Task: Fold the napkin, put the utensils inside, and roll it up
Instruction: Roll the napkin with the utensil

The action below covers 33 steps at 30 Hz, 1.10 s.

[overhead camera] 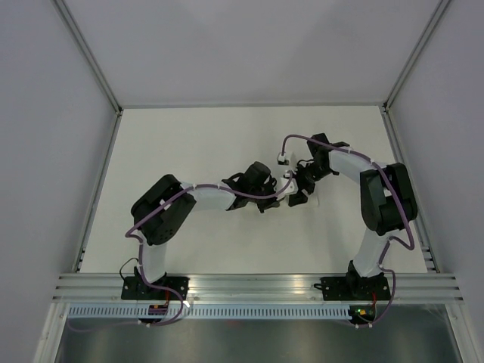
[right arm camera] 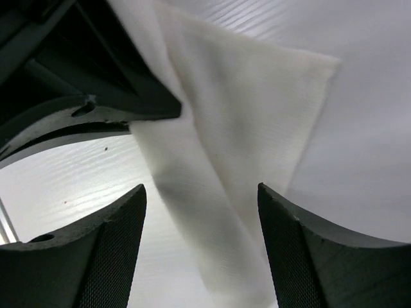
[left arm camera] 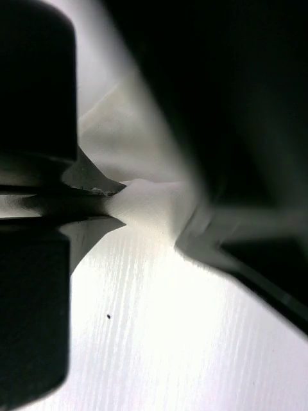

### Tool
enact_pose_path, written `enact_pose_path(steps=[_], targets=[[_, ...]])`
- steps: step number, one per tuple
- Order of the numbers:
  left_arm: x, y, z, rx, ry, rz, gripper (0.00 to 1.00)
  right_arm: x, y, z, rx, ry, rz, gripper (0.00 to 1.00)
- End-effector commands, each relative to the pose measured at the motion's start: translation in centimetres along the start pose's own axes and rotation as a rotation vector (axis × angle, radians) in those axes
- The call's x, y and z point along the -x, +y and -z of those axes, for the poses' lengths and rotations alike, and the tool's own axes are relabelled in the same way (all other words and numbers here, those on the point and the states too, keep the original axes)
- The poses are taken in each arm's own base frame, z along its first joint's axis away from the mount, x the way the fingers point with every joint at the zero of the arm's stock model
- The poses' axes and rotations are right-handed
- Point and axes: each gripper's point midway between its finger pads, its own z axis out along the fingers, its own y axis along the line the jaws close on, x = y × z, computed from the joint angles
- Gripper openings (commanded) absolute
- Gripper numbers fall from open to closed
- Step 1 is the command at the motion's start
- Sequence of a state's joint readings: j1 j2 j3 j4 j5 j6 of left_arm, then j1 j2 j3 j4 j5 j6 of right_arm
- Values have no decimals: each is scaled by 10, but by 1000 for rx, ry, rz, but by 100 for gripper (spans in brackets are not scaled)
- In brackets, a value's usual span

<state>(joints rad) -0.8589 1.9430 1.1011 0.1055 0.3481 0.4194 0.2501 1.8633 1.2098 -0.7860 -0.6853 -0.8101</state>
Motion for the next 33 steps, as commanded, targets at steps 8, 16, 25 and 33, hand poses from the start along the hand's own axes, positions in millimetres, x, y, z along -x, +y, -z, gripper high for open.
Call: enact_pose_path(steps=[8,16,25,33], targets=[[-67,-56,6,-315,186,345,2,42,-42,75,-269,-329,8,75],[-85,-66,2,-467,280,498,2,27,-2,72,-267,-340,232,75],[-96,-67,4,-533,305,604,2,13,27,20,-426,-214,524,74],[-98,-68,5,-561,316,645,2,10,34,-3,-437,-181,598,72]])
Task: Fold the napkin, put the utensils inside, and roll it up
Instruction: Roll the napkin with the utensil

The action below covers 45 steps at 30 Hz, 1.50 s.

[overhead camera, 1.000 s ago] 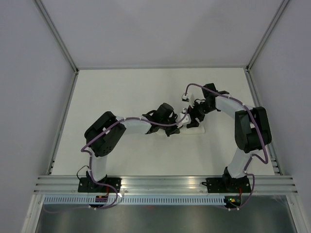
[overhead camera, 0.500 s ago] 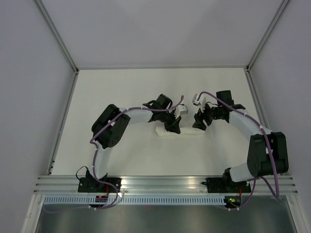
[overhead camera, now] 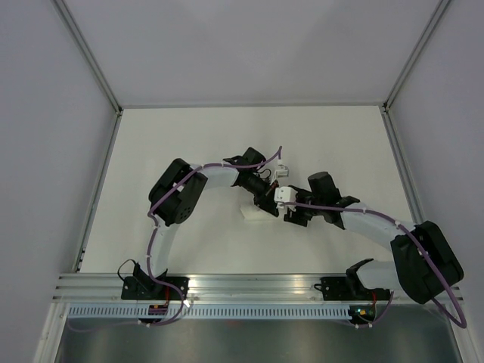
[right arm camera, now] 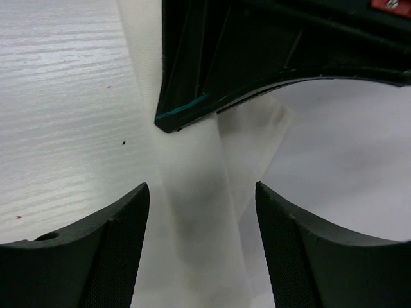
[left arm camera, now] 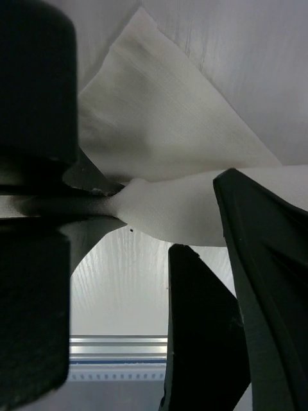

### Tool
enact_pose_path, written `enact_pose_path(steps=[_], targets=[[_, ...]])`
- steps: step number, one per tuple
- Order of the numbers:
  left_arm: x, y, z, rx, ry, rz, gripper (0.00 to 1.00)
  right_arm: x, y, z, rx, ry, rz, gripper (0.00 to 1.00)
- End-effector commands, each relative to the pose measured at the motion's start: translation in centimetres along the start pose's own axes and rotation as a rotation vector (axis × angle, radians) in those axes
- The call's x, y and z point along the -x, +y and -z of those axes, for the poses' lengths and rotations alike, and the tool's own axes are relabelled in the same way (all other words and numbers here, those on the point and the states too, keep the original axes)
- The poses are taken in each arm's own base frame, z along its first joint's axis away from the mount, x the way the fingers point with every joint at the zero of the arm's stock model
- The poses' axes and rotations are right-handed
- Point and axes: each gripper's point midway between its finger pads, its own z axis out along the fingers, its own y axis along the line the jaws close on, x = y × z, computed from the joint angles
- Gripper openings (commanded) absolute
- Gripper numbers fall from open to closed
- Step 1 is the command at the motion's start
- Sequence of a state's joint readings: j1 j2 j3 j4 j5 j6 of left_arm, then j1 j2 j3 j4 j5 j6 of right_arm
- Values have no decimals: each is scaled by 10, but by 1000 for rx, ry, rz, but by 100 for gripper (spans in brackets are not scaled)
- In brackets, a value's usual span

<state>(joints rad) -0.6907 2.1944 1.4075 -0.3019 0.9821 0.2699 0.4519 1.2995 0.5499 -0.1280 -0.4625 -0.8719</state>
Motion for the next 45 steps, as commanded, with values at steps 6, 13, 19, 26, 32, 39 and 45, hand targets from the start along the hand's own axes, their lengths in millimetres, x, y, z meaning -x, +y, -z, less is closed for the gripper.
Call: enact_pose_path(steps=[6,13,19,26,32,39,45], targets=[[-86,13,-6,61,219,236,2,2,-6,-13,-39,2,93,63],[-76,16,-2,76,205,219,4,-5,10,-14,35,24,79,57],[-72,18,-1,88,203,211,8,-15,19,-19,78,52,61,53],[-63,22,4,131,176,193,40,-20,23,-20,117,91,33,25],[-27,20,22,143,11,147,53,-24,25,-19,149,113,7,14],[-1,25,53,234,-133,149,56,-27,27,-18,228,130,-42,10],[29,27,101,325,-356,138,57,-30,25,-17,288,150,-73,10]])
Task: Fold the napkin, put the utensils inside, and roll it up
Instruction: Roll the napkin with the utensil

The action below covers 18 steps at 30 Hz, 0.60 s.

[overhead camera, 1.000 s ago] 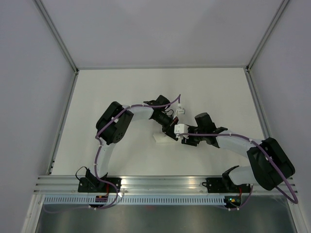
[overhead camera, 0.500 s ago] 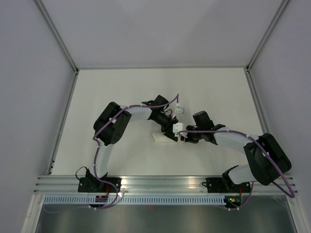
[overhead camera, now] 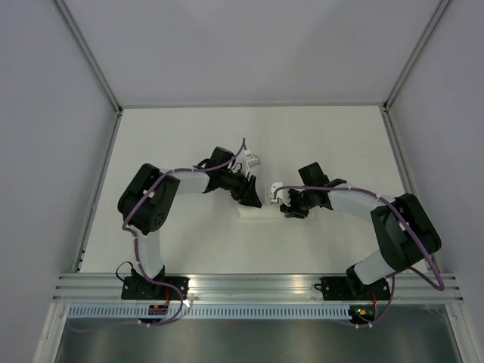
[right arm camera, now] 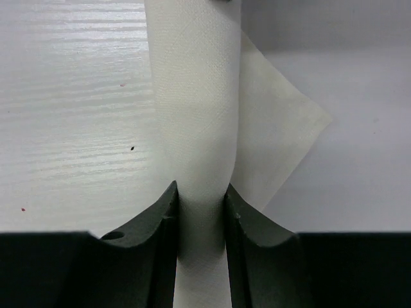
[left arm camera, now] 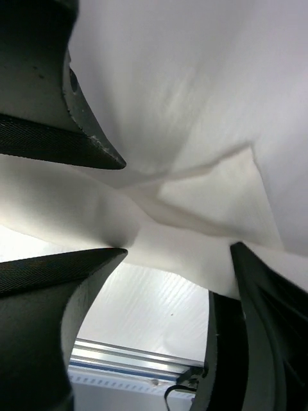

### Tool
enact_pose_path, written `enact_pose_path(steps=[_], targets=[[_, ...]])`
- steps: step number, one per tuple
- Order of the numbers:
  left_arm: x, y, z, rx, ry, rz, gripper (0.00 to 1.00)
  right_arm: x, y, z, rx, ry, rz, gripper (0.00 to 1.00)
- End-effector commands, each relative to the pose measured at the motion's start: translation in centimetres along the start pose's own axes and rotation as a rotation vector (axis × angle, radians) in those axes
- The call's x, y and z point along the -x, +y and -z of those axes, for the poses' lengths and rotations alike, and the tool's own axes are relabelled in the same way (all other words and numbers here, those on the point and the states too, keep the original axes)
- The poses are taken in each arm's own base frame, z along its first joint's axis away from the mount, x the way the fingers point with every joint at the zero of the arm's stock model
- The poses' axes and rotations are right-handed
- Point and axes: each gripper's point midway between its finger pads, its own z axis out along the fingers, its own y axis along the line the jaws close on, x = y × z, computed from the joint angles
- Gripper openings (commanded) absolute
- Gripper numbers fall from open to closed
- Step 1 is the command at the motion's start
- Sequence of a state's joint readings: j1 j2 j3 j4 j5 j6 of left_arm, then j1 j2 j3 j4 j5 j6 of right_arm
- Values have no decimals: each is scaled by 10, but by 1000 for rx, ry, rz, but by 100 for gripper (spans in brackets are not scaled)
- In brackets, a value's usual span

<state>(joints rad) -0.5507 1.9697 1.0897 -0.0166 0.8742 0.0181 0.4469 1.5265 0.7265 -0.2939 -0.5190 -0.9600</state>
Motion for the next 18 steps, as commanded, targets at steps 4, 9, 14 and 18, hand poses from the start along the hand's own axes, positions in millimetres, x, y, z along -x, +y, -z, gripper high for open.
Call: enact_pose_path(steps=[4,9,14,18], targets=[[68,10,53,174,-321,-44,57,-23,30,3,216,92,-102,10],[83,-2,84,283,-515,-102,57,-26,24,0,302,118,-138,9],[83,-18,111,382,-657,-244,60,-31,21,-4,399,156,-205,9],[77,-26,120,451,-710,-311,63,-32,15,-8,450,168,-264,9]])
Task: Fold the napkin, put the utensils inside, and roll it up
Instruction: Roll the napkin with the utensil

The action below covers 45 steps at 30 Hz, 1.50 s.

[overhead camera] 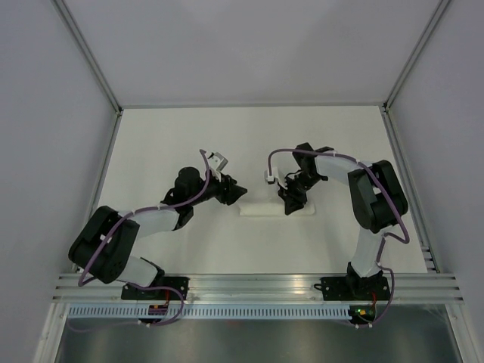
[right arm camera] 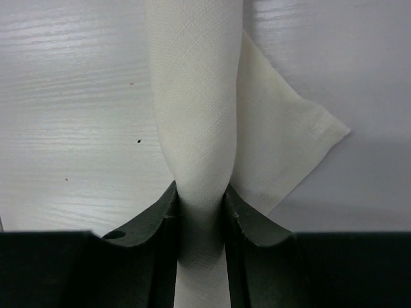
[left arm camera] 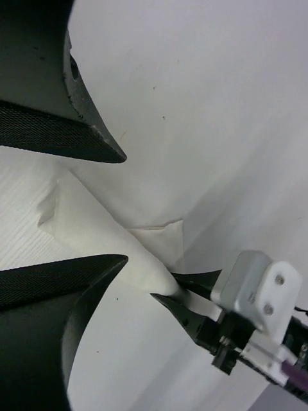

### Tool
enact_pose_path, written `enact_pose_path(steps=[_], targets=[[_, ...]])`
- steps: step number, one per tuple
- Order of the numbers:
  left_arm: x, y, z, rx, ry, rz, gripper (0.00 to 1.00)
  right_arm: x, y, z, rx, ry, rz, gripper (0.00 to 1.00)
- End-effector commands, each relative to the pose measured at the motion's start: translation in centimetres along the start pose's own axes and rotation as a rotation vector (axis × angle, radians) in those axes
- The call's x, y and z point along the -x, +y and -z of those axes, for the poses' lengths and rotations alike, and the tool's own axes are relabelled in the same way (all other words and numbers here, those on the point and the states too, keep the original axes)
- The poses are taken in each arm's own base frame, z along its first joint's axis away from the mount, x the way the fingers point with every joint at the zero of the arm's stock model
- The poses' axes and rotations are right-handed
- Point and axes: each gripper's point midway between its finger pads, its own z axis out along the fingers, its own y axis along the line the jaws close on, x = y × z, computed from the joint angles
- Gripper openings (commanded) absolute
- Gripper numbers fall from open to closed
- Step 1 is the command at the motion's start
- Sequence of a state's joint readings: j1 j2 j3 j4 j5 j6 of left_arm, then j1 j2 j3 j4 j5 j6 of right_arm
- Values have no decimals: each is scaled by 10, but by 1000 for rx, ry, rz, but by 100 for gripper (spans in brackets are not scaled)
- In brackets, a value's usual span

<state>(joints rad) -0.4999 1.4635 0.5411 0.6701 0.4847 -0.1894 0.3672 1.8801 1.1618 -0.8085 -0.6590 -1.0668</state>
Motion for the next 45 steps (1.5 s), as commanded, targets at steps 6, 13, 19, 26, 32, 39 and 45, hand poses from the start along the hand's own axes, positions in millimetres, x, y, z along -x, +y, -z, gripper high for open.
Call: enact_pose_path(steps=[6,13,19,26,32,39,45], targets=[[6,-28,-8,108,-20,-402,65,-31,5,-14,161,106,-143,9],[-32,-55,-41,96,165,-682,69,-33,1,-18,178,125,-173,9],[-54,-68,-64,70,252,-868,72,-38,0,-18,175,140,-183,9],[-78,-59,-78,90,326,-1020,74,-42,-2,-20,173,144,-197,9],[-110,-47,-77,86,439,-1094,70,-43,-4,-21,175,141,-206,8],[-143,-43,-69,55,543,-1046,27,-42,-5,-20,176,133,-214,8],[-157,-50,-67,6,579,-972,2,-40,-6,-20,161,121,-211,28]])
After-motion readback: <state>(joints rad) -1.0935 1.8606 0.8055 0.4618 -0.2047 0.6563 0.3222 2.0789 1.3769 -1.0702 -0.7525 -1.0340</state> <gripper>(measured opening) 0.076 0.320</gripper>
